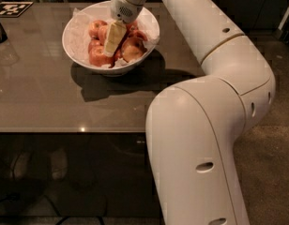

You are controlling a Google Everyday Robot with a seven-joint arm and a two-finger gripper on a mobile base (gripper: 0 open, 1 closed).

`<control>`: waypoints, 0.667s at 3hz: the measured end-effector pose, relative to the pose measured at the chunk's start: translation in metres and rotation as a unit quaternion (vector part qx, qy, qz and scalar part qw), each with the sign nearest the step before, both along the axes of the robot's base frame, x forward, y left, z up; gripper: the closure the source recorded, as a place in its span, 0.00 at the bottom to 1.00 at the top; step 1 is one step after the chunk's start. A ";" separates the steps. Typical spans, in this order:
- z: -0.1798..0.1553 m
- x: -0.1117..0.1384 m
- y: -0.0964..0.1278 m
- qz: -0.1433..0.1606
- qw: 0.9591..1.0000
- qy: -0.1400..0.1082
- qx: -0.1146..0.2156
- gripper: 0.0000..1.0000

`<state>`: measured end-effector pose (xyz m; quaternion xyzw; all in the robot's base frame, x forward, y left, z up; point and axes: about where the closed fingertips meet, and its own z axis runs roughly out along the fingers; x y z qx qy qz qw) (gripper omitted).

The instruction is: Pick apple from white bowl

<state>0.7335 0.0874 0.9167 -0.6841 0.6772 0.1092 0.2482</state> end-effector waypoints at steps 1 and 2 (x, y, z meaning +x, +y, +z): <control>0.000 0.000 0.000 0.000 1.000 0.000 0.000 0.41; 0.000 0.000 0.000 0.000 1.000 0.000 0.000 0.66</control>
Offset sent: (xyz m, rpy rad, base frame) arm 0.0000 0.0000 0.0000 0.0000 0.0000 0.0000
